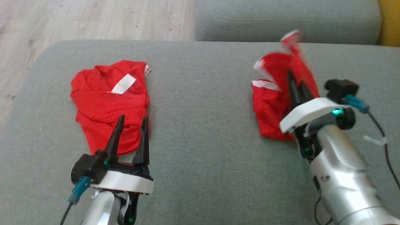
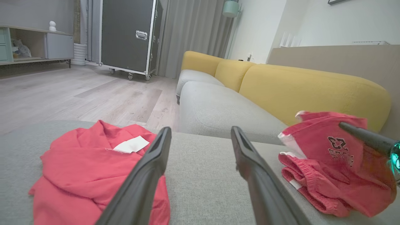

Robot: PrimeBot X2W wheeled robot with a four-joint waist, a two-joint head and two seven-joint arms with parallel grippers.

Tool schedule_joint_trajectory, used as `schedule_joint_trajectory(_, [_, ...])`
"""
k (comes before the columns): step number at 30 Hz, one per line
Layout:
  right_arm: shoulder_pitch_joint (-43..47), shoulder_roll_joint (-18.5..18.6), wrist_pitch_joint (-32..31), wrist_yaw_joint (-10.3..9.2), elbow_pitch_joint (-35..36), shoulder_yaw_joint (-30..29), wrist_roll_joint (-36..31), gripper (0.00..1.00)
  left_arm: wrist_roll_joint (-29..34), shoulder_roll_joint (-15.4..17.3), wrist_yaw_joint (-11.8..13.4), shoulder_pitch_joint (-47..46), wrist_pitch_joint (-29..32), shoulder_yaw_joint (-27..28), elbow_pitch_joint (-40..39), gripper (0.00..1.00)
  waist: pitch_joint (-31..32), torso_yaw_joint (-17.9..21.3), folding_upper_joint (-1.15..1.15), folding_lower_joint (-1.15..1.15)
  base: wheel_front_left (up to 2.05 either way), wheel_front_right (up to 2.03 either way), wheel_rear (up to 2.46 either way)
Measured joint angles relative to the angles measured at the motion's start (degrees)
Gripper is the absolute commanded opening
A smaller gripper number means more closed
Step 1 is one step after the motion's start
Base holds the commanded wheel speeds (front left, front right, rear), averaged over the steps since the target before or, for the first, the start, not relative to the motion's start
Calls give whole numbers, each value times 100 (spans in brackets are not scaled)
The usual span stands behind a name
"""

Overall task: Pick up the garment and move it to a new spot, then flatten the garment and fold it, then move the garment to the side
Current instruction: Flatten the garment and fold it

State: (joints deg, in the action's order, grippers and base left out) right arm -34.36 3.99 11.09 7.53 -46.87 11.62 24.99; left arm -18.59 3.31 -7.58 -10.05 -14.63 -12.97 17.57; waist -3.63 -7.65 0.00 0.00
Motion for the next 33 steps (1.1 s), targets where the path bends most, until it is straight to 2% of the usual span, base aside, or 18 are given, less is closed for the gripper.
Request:
schedule_joint_trajectory(8, [-1,-2,-10,0,-469,1151,223,0,0,9,0,17,0,10,15,100,-27,-279,0,0,0,0,0])
schedule_joint_trajectory(15, [-7,5,-93,1,-920,2168,282,0,0,9,0,99,0,24,21,100,-67,-284,0,1,0,0,0])
schedule_joint_trajectory(17, [-9,14,-108,0,-1049,2453,274,100,0,9,0,100,0,35,23,100,-66,-236,0,1,0,0,0])
schedule_joint_trajectory(21, [-41,14,5,0,-1117,2848,275,100,0,7,0,99,0,69,20,100,-61,-84,0,1,0,0,0])
schedule_joint_trajectory(24, [-138,33,164,1,-1101,2867,303,100,0,7,0,99,0,113,-3,100,-47,71,0,1,0,0,0])
schedule_joint_trajectory(28, [-244,174,281,1,-802,2599,447,100,0,9,0,96,0,229,-152,100,-13,315,0,1,0,0,0])
schedule_joint_trajectory(33, [-253,645,312,0,-44,1848,294,100,1,7,0,95,0,357,-389,100,36,666,0,0,0,0,0])
